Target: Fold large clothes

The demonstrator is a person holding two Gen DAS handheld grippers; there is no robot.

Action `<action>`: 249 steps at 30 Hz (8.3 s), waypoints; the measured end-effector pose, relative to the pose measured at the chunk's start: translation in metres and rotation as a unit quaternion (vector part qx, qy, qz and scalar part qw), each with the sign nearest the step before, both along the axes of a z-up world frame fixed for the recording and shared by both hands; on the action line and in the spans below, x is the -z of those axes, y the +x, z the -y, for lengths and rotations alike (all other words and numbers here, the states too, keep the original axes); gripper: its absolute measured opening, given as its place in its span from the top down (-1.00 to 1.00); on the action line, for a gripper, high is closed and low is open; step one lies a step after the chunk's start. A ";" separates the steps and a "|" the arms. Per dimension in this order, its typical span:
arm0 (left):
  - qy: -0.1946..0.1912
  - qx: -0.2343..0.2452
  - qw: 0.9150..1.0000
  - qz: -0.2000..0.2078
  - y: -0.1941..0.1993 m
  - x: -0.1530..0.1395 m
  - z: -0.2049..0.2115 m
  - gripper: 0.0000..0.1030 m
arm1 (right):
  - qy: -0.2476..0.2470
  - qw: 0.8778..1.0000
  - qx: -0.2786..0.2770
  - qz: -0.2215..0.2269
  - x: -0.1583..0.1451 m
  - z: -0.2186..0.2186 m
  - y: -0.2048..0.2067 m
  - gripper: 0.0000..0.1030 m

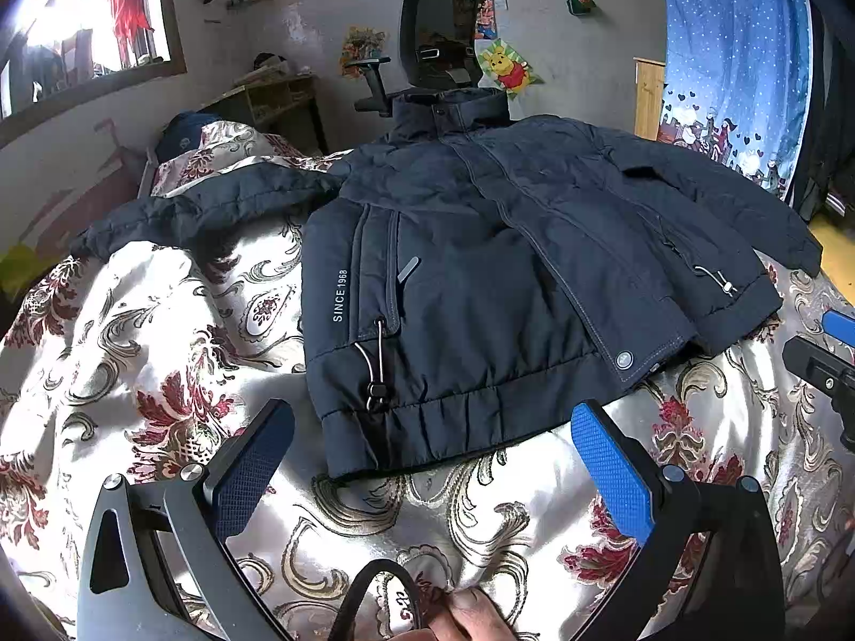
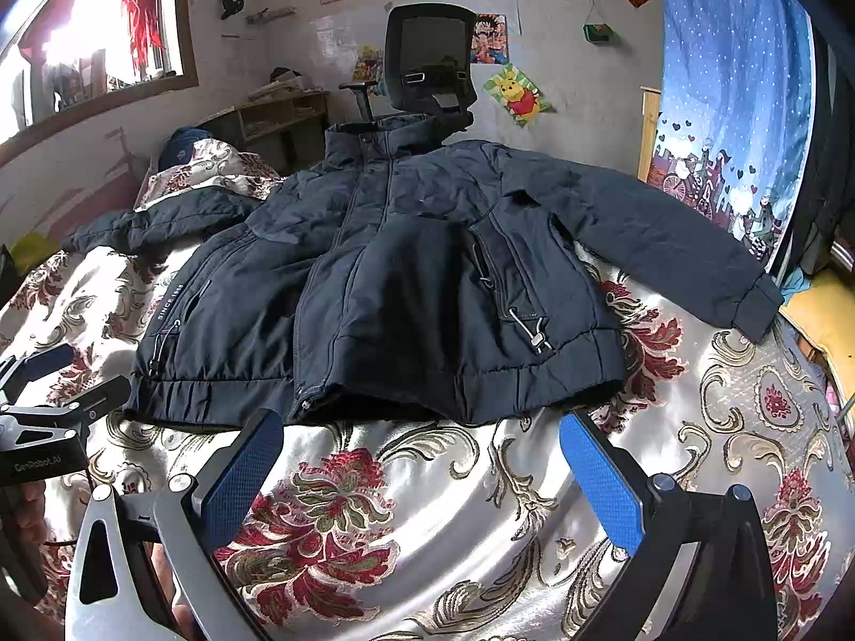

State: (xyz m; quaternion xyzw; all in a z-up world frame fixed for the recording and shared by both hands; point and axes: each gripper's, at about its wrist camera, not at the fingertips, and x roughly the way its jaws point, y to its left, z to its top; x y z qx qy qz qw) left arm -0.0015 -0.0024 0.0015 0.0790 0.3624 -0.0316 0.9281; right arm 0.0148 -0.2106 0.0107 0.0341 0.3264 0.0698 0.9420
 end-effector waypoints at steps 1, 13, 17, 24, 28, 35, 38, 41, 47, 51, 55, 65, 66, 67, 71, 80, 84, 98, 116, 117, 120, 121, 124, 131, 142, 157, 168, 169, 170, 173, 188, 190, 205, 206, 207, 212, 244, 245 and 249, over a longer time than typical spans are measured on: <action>0.000 0.000 1.000 0.000 0.000 0.000 0.000 -0.98 | 0.000 1.000 0.000 0.000 0.000 0.000 0.000 -1.00; 0.002 0.001 1.000 -0.009 0.015 -0.001 -0.004 -0.98 | -0.016 0.999 0.046 0.003 -0.004 0.017 0.009 -1.00; 0.006 -0.003 0.999 -0.032 0.041 -0.012 -0.003 -0.98 | -0.010 0.996 0.082 0.014 -0.017 0.035 0.019 -1.00; 0.027 -0.006 1.000 -0.008 0.084 -0.056 0.000 -0.98 | -0.024 0.990 0.134 0.027 -0.035 0.074 0.046 -1.00; 0.041 0.017 0.999 -0.018 0.113 -0.075 0.011 -0.98 | -0.009 0.990 0.142 0.019 -0.033 0.100 0.070 -1.00; 0.097 0.068 0.991 -0.069 0.189 -0.083 0.050 -0.98 | 0.059 0.983 0.171 -0.021 -0.003 0.148 0.118 -1.00; 0.068 0.071 0.993 -0.065 0.224 -0.071 0.064 -0.98 | 0.115 0.974 0.190 -0.042 0.014 0.169 0.137 -1.00; 0.044 0.070 0.994 -0.067 0.260 -0.055 0.078 -0.98 | 0.169 0.961 0.213 -0.049 0.028 0.186 0.153 -1.00; 0.025 0.087 0.994 -0.060 0.335 -0.029 0.125 -0.98 | 0.355 0.887 0.295 -0.031 0.056 0.218 0.155 -1.00; 0.006 0.083 0.996 -0.040 0.376 -0.023 0.150 -0.98 | 0.433 0.823 0.368 0.002 0.067 0.235 0.148 -0.93; -0.032 0.061 0.997 -0.025 0.418 -0.024 0.162 -0.98 | 0.467 0.774 0.427 0.034 0.064 0.258 0.146 -0.37; -0.045 0.068 0.994 -0.072 0.502 0.028 0.211 -0.98 | 0.335 0.837 0.431 0.045 -0.003 0.298 0.174 0.80; -0.044 0.066 0.994 -0.081 0.506 0.034 0.214 -0.98 | 0.316 0.847 0.423 0.050 -0.009 0.291 0.179 0.81; -0.044 0.065 0.993 -0.086 0.509 0.038 0.216 -0.98 | 0.298 0.859 0.412 0.056 -0.023 0.291 0.183 0.81; -0.045 0.065 0.993 -0.092 0.515 0.041 0.214 -0.98 | 0.214 0.906 0.357 0.081 -0.066 0.264 0.199 0.83; -0.043 0.062 0.990 -0.118 0.468 -0.003 0.116 -0.98 | 0.091 0.968 0.163 0.167 -0.176 0.152 0.265 0.83; -0.083 0.043 0.987 -0.130 0.438 -0.016 0.049 -0.98 | 0.083 0.979 0.074 0.170 -0.187 0.086 0.299 0.83; -0.089 -0.064 0.991 -0.076 0.374 -0.052 -0.136 -0.98 | -0.003 0.994 -0.106 0.040 -0.090 -0.154 0.383 0.83; -0.164 -0.134 0.973 -0.089 0.350 -0.031 -0.201 -0.98 | -0.010 0.968 -0.242 -0.059 -0.004 -0.185 0.364 -0.42; -0.171 -0.127 0.973 -0.089 0.352 -0.032 -0.202 -0.98 | -0.013 0.969 -0.242 -0.051 -0.006 -0.183 0.360 -0.43; -0.204 -0.099 0.969 -0.098 0.353 -0.033 -0.201 -0.98 | -0.015 0.973 -0.227 -0.042 -0.011 -0.171 0.353 -0.49; -0.212 -0.094 0.967 -0.105 0.354 -0.032 -0.200 -0.98 | -0.017 0.975 -0.220 -0.040 -0.013 -0.167 0.353 -0.51; -0.241 -0.073 0.958 -0.138 0.362 -0.028 -0.193 -0.98 | -0.034 0.979 -0.196 -0.038 -0.014 -0.154 0.356 -0.54; -0.203 -0.035 0.963 -0.174 0.381 -0.011 -0.141 -0.98 | -0.046 0.986 -0.155 -0.037 -0.016 -0.126 0.368 -0.55; -0.200 -0.065 0.957 -0.198 0.415 0.010 -0.110 -0.97 | -0.062 0.990 -0.119 -0.043 -0.019 -0.087 0.365 -0.55; -0.090 -0.069 0.987 -0.116 0.408 -0.010 -0.095 0.63 | -0.067 0.995 -0.069 -0.040 -0.031 -0.048 0.385 -0.55; -0.069 -0.093 0.988 -0.104 0.403 -0.008 -0.122 0.63 | -0.111 0.993 -0.026 -0.033 -0.039 -0.029 0.426 -0.55; -0.084 -0.085 0.987 -0.105 0.401 -0.007 -0.125 0.63 | -0.110 0.993 -0.024 -0.035 -0.039 -0.027 0.428 -0.55; -0.105 -0.071 0.986 -0.105 0.399 -0.007 -0.128 0.63 | -0.106 0.993 -0.024 -0.038 -0.039 -0.026 0.428 -0.55; -0.161 -0.032 0.980 -0.109 0.396 -0.007 -0.130 0.42 | -0.104 0.993 -0.038 -0.039 -0.035 -0.028 0.425 -0.55; -0.149 -0.029 0.977 -0.149 0.415 0.009 -0.104 0.48 | -0.091 0.994 -0.053 -0.012 -0.042 -0.015 0.423 -0.72; -0.102 -0.032 0.986 -0.128 0.415 0.005 -0.096 0.90 | -0.073 0.997 -0.034 -0.022 -0.041 -0.003 0.429 -0.72; -0.060 -0.071 0.992 -0.090 0.401 0.004 -0.121 0.94 | -0.097 0.991 -0.059 -0.066 -0.005 -0.041 0.461 -0.72; -0.058 -0.070 0.992 -0.092 0.403 0.005 -0.121 0.94 | -0.101 0.990 -0.058 -0.074 0.002 -0.045 0.465 -0.72; -0.057 -0.069 0.992 -0.093 0.403 0.007 -0.121 0.94 | -0.107 0.989 -0.057 -0.084 0.010 -0.049 0.469 -0.72; -0.049 -0.061 0.993 -0.093 0.400 0.010 -0.119 0.94 | -0.132 0.986 -0.055 -0.089 0.029 -0.056 0.477 -0.77; -0.130 -0.340 0.931 -0.011 0.242 -0.084 -0.349 -0.57 | -0.042 0.976 -0.210 -0.029 -0.045 -0.252 0.395 -0.85; -0.137 -0.356 0.924 -0.008 0.238 -0.084 -0.362 -0.57 | -0.046 0.975 -0.214 -0.028 -0.043 -0.260 0.395 -0.85; -0.184 -0.411 0.893 -0.010 0.230 -0.080 -0.413 -0.57 | -0.068 0.972 -0.221 -0.032 -0.031 -0.293 0.402 -0.85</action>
